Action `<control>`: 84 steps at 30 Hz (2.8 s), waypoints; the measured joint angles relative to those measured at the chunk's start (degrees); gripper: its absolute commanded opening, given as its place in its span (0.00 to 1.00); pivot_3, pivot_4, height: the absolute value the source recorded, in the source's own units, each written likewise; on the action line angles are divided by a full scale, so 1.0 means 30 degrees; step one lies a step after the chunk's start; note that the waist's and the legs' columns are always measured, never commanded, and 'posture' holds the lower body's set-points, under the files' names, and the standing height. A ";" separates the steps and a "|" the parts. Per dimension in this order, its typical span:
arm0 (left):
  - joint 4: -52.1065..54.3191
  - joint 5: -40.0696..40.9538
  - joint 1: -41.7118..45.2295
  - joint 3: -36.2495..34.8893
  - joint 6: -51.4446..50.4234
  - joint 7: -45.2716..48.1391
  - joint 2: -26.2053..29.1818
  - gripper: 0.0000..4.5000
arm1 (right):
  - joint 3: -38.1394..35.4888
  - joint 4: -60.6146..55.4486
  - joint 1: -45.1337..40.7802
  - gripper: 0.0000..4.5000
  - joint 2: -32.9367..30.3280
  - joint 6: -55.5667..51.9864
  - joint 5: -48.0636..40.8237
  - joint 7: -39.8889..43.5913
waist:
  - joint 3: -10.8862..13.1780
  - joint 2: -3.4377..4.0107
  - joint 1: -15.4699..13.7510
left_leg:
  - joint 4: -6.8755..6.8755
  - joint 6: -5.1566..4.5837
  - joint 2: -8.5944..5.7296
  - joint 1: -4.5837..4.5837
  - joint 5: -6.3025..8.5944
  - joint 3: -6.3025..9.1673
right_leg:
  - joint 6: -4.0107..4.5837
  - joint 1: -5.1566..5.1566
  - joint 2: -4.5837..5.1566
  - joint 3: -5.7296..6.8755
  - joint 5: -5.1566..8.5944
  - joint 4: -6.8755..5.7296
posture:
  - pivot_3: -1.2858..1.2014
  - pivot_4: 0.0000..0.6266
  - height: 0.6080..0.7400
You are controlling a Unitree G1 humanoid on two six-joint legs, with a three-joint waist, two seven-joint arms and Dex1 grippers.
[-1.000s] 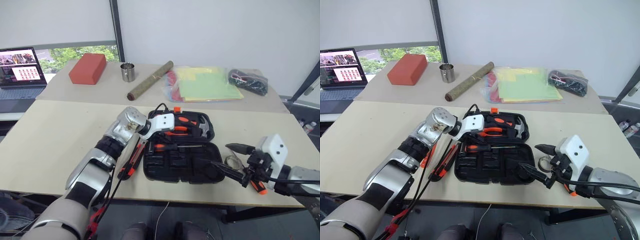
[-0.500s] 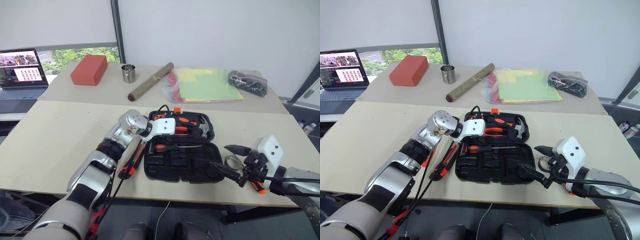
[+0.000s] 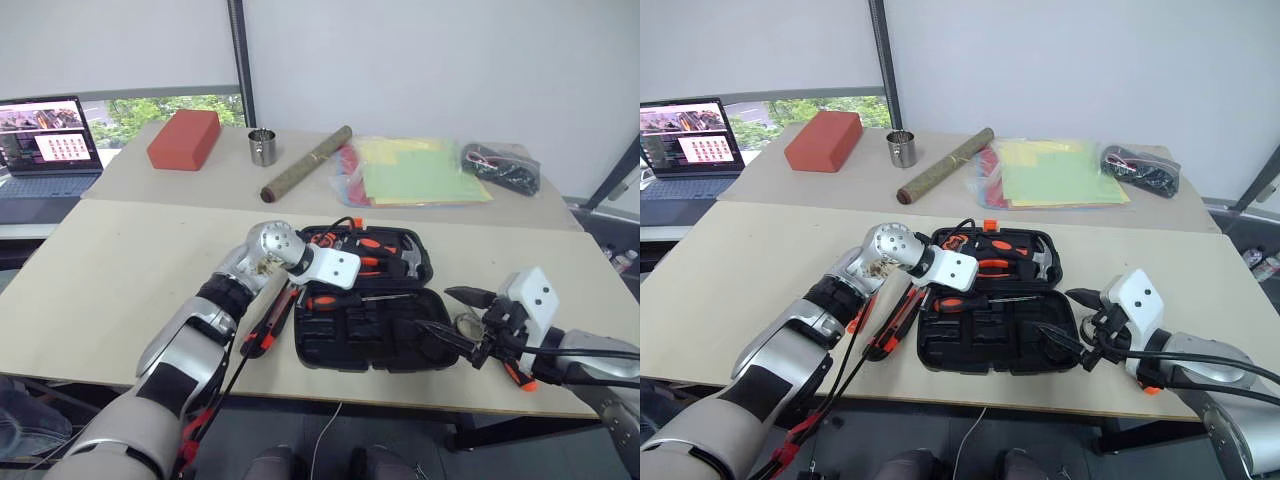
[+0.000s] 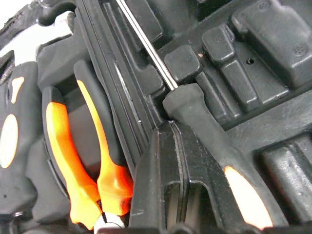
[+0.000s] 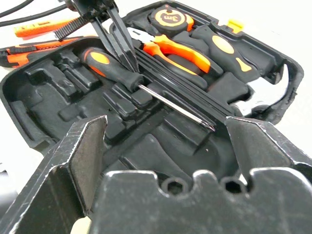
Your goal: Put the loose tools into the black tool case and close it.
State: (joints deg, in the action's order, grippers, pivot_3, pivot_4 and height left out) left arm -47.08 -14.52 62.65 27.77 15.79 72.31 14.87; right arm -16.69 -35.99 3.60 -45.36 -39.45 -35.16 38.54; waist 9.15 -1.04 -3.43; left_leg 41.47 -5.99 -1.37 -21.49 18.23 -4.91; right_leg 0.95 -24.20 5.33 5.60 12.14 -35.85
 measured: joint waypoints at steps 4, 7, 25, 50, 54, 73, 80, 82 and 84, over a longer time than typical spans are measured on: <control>-0.0488 0.1230 0.0359 -0.1194 -0.2370 0.1188 -0.0272 0.01 | -0.0046 -0.0230 0.0518 1.00 0.0033 0.0000 -0.0012 0.0006 | 0.0001 0.0000 0.0041 | 0.0119 -0.0046 -0.0001 -0.0181 0.0024 0.0002 | -0.0056 -0.0110 -0.0001 -0.0002 -0.0037 -0.0008 | 0.52 0.24 0.97; -0.0156 0.2453 0.0646 -0.2008 -0.4030 0.2448 -0.0295 0.01 | -0.0056 -0.0230 0.0560 1.00 0.0035 0.0000 -0.0010 0.0004 | 0.0001 0.0001 0.0190 | 0.0177 -0.0050 -0.0029 -0.0309 0.0013 -0.0007 | -0.0064 -0.0237 -0.0008 0.0002 -0.0053 -0.0047 | 0.52 0.24 0.97; 0.0905 0.0695 -0.0780 0.0371 -0.1169 0.1309 -0.0354 0.01 | -0.0061 -0.0270 0.0571 1.00 0.0198 -0.0001 -0.0012 -0.0134 | 0.0001 0.0009 0.0350 | 0.0140 0.0006 -0.0021 -0.0052 0.0037 -0.0028 | -0.0090 -0.0018 0.0029 -0.0039 -0.0052 -0.0005 | 0.52 0.24 0.97; 0.0036 0.2142 0.0463 -0.1288 -0.4175 0.2393 -0.0190 0.01 | 0.0001 -0.0319 0.0169 1.00 0.0248 -0.0004 -0.0017 -0.0054 | 0.0002 0.0011 0.0372 | 0.0134 -0.0049 -0.0066 -0.0308 -0.0094 -0.0056 | -0.0084 -0.0258 0.0002 -0.0022 -0.0131 -0.0013 | 0.52 0.24 0.97; -0.0981 0.1074 0.0480 -0.0737 -0.2252 0.0696 -0.0561 0.01 | -0.0001 -0.0320 0.0226 1.00 0.0248 -0.0007 -0.0021 -0.0104 | 0.0000 0.0013 0.0281 | 0.0134 -0.0054 -0.0064 -0.0201 -0.0088 -0.0037 | -0.0088 -0.0139 0.0038 -0.0026 -0.0133 0.0000 | 0.52 0.24 0.97; 0.7663 0.8908 -0.2807 -0.6731 -1.0872 0.5401 0.5049 0.99 | -0.6031 -0.2373 0.6075 1.00 0.1658 -0.1645 -0.1426 -0.1767 | -0.0007 0.0054 0.0498 | 0.0076 -0.0014 -0.0060 -0.0270 -0.0108 -0.0046 | -0.0088 -0.0211 -0.0045 0.0047 -0.0100 0.0020 | 0.52 0.24 0.97; 1.2971 1.2859 -0.4549 -0.7045 -1.5862 0.6611 0.7533 0.99 | -0.5362 -0.0198 0.7211 1.00 0.3122 -0.1139 0.0492 -0.2967 | 0.0027 0.0114 0.0540 | 0.0081 0.0147 -0.0068 0.0010 -0.0013 -0.0051 | -0.0294 0.0008 0.0023 -0.0083 0.0006 -0.0001 | 0.52 0.24 0.97; 1.3711 1.3260 -0.4739 -0.7133 -1.6444 0.6534 0.7782 0.99 | -0.4748 0.0780 0.7068 1.00 0.3171 -0.0882 0.1089 -0.3051 | 0.0021 0.0169 0.0575 | 0.0068 0.0150 -0.0068 0.0017 -0.0015 -0.0057 | -0.0275 -0.0006 0.0023 -0.0095 0.0003 -0.0026 | 0.52 0.24 0.97; 1.4407 1.3530 -0.4983 -0.7103 -1.6856 0.6241 0.7880 0.99 | -0.3882 0.1903 0.6438 1.00 0.3262 -0.0576 0.1579 -0.2956 | 0.0023 0.0184 0.0677 | 0.0066 0.0154 -0.0067 0.0021 -0.0021 -0.0066 | -0.0239 -0.0021 0.0019 -0.0105 0.0012 -0.0063 | 0.52 0.24 0.97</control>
State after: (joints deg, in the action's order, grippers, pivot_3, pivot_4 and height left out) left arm -3.86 26.07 47.70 6.47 -34.77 91.04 38.51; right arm -28.34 -30.28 22.92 -35.57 -41.17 -30.43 29.67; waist 9.22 -0.49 -1.40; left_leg 41.67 -5.53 -1.57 -21.43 18.17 -5.11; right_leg 0.23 -24.26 5.39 5.28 12.18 -36.04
